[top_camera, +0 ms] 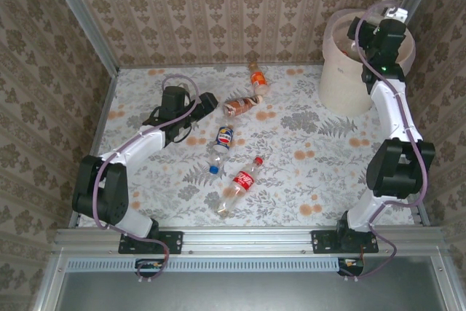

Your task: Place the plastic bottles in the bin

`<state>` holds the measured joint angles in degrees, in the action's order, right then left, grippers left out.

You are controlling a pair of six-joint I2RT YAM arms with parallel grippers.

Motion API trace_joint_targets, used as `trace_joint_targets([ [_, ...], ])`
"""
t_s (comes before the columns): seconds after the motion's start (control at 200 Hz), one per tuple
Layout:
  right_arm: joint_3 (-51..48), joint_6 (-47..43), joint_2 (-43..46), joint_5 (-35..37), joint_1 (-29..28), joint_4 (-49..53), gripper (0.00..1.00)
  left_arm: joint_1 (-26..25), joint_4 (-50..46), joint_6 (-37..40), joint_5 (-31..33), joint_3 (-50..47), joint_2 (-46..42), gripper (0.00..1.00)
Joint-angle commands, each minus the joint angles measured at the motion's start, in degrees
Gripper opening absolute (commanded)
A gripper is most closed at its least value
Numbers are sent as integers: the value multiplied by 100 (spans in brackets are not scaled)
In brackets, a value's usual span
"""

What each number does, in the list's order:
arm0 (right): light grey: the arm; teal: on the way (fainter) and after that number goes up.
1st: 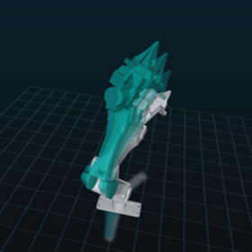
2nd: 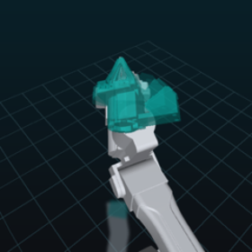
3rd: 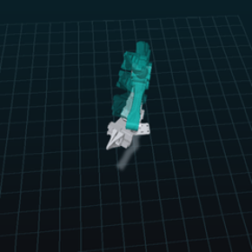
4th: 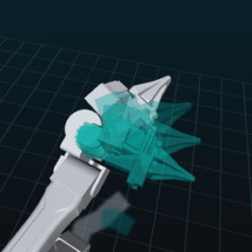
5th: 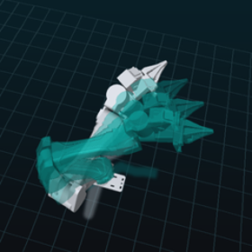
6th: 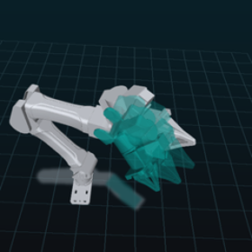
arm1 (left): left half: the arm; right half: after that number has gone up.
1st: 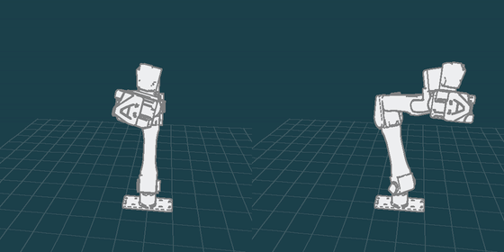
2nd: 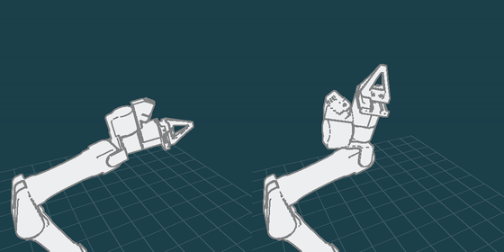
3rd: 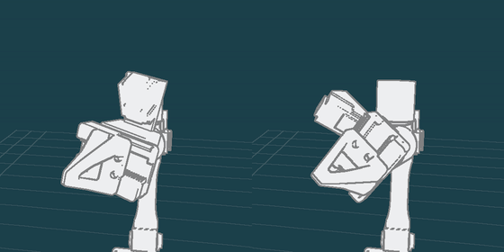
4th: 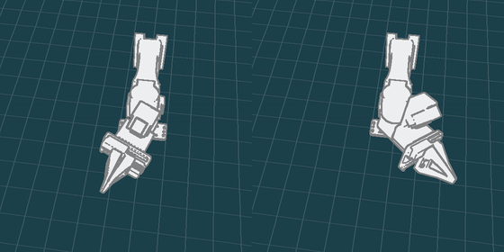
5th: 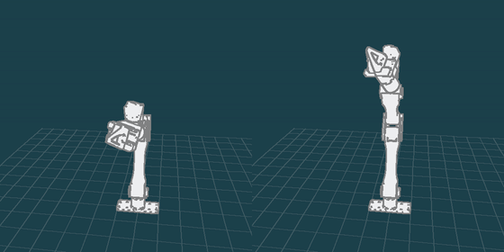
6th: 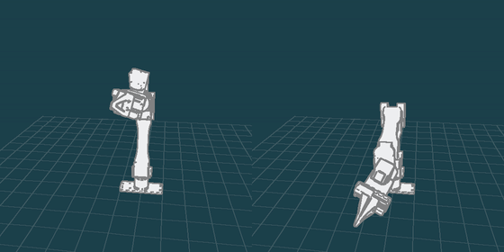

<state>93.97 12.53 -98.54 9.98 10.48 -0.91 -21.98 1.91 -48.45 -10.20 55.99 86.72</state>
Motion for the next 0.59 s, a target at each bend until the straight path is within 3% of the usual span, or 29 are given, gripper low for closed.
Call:
trace_joint_targets([
  [0.0, 204, -234, 112, 331, 22, 558, 100, 26, -78, 19, 44, 17, -88, 100],
  [0.265, 223, -157, 308, 202, 17, 790, 100, 18, -86, 2, -31, 96, 29, 100],
  [0.59, 114, -94, 557, -901, -45, 1020, 100, 17, -114, 11, -21, 81, 46, 100],
])
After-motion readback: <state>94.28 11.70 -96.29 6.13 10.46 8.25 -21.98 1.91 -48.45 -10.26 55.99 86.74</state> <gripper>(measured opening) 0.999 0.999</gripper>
